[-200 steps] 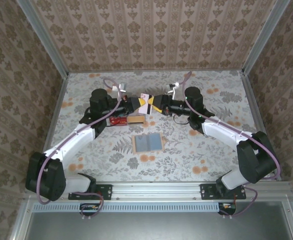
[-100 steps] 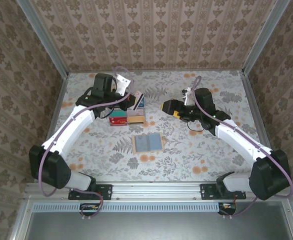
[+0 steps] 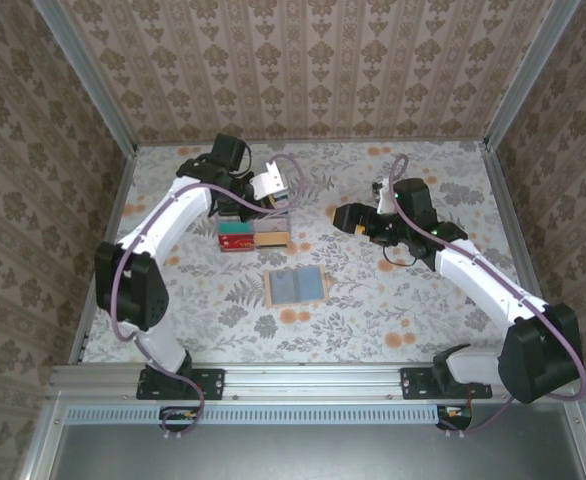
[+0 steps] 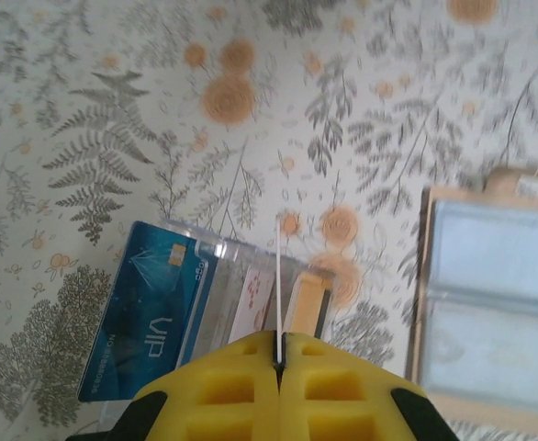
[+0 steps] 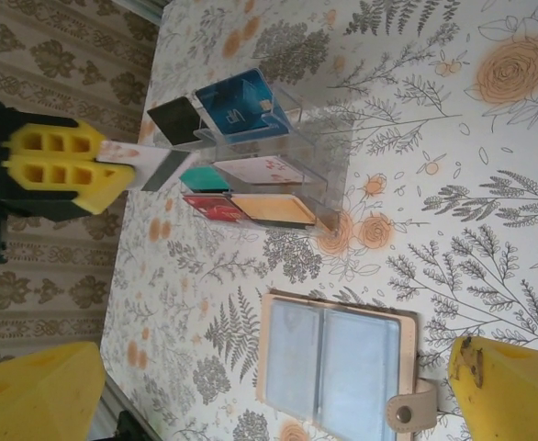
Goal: Take the credit cards out of the card holder
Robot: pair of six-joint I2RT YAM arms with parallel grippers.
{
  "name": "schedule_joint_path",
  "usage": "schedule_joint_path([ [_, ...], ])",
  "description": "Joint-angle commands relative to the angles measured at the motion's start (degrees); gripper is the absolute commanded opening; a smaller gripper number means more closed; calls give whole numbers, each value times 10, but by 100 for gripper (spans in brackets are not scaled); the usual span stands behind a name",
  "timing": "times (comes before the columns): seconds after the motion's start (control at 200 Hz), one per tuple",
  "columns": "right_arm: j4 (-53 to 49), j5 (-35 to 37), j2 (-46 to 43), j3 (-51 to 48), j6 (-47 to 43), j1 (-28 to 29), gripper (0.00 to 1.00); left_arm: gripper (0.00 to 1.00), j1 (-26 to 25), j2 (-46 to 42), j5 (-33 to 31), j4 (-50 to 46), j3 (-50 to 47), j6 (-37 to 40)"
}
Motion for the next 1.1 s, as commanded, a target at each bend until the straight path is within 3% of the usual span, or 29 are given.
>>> schedule_joint_path([
  [0.0,-16,13,11,-8,-1,-5,98,0,11,44,-14,-89,46,133],
  [0.235,-6,11,29,-6,16,-8,98,0,16,147,-9,-179,153,187],
  [0.475,-1,6,49,3,25,-9,98,0,15,200,-12,-193,180,214],
  [0.63,2,7,51,-1,33,-9,97,0,16,208,9,-190,187,214],
  [1.095,15,-6,56,-7,46,-9,97,8,15,224,-23,-145,183,211],
])
